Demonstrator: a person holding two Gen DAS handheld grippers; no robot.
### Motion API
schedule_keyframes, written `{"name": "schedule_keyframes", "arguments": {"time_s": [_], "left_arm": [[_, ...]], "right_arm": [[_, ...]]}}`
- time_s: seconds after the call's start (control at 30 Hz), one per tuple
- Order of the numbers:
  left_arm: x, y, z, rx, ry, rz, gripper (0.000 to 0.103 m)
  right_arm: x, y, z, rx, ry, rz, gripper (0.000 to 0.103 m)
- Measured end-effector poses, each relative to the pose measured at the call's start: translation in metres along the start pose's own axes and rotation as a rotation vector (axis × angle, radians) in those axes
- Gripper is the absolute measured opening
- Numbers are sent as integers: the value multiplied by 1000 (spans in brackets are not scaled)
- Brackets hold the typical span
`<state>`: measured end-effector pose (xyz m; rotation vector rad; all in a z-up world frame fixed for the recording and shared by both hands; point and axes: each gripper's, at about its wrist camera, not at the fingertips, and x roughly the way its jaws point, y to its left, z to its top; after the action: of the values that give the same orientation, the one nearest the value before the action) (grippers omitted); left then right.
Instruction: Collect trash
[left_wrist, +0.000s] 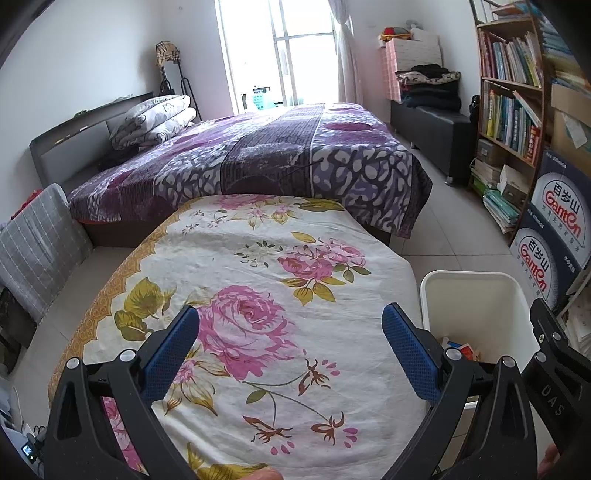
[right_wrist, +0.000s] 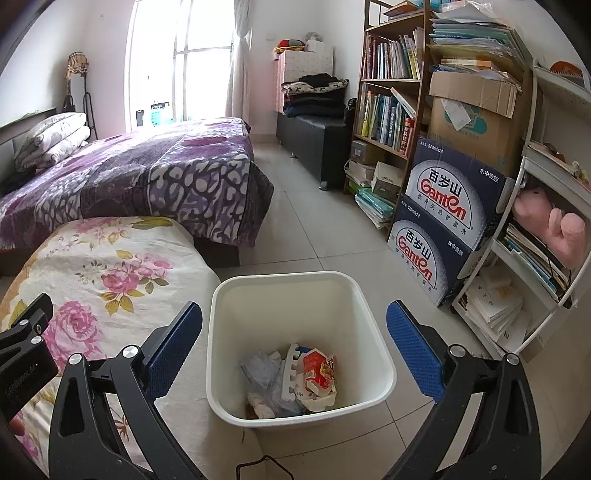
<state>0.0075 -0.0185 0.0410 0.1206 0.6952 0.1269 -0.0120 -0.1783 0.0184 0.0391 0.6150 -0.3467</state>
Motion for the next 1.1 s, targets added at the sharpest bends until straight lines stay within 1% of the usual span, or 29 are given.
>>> {"name": "schedule_keyframes", "arguments": {"time_s": [0.63, 0.8, 1.1], "left_arm": [[0, 0, 0, 3, -3, 5, 96], [2, 0, -1, 0, 1, 4, 96], [3, -4, -3, 24, -11, -20, 96]], "right_arm": [[1, 0, -2, 1, 7, 1, 96], [5, 2, -11, -3, 18, 2, 96], [4, 1, -13, -4, 23, 3, 96]]}}
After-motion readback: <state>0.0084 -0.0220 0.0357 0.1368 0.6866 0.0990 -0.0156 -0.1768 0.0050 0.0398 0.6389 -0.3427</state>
